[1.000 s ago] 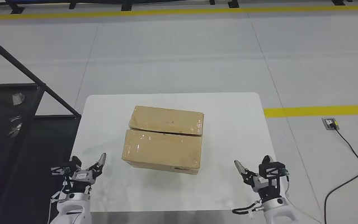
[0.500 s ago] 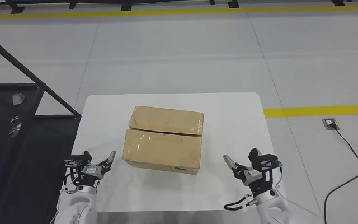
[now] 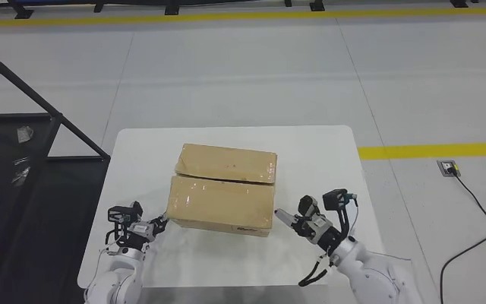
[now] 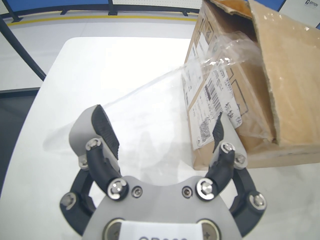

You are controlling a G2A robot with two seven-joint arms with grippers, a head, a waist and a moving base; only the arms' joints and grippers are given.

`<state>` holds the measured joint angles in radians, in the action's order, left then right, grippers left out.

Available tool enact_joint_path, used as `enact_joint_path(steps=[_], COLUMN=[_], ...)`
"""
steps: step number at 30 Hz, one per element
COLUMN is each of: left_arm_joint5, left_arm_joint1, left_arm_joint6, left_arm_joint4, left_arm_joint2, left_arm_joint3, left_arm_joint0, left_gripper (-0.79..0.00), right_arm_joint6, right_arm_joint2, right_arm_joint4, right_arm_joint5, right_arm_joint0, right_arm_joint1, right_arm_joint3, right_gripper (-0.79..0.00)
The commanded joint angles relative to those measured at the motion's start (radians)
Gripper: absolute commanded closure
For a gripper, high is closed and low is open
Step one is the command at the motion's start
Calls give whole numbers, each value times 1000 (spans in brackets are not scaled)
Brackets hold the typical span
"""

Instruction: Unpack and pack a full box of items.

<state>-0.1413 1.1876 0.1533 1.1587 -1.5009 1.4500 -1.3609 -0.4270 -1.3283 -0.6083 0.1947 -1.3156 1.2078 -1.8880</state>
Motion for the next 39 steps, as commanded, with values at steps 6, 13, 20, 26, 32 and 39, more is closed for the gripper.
enact_joint_path(steps=[6,13,20,26,32,39], left_arm_joint5=[-10,-13,-16,-14,-26,-58], left_arm_joint1=[1,2,1,1,-1,-2], left_arm_joint6=[-4,-1,-6,-17,-12,-25], left_arm_joint4=[35,44,32,-12,-36,-72], left_arm_joint2=[15,16,-4,-34,-62,-82], left_arm_joint3=[12,34,45,40,57,85], left_arm_joint0=[-9,-27,-48,-45,-51,-61], left_gripper=[-785,-785,-785,-785,-785,-785], right_arm_joint6=[-59,-166,-216,-221,-303,-426], right_arm_joint2=[-1,28,71,105,92,38], right_arm_joint4=[99,224,298,376,573,727], right_arm_joint5=[-5,46,70,79,179,287], right_arm_joint0=[110,235,338,389,400,360], right_arm_joint1=[4,8,17,27,28,11], right_arm_joint3=[93,217,340,427,475,435], right_gripper=[-785,-785,-785,-785,-785,-785])
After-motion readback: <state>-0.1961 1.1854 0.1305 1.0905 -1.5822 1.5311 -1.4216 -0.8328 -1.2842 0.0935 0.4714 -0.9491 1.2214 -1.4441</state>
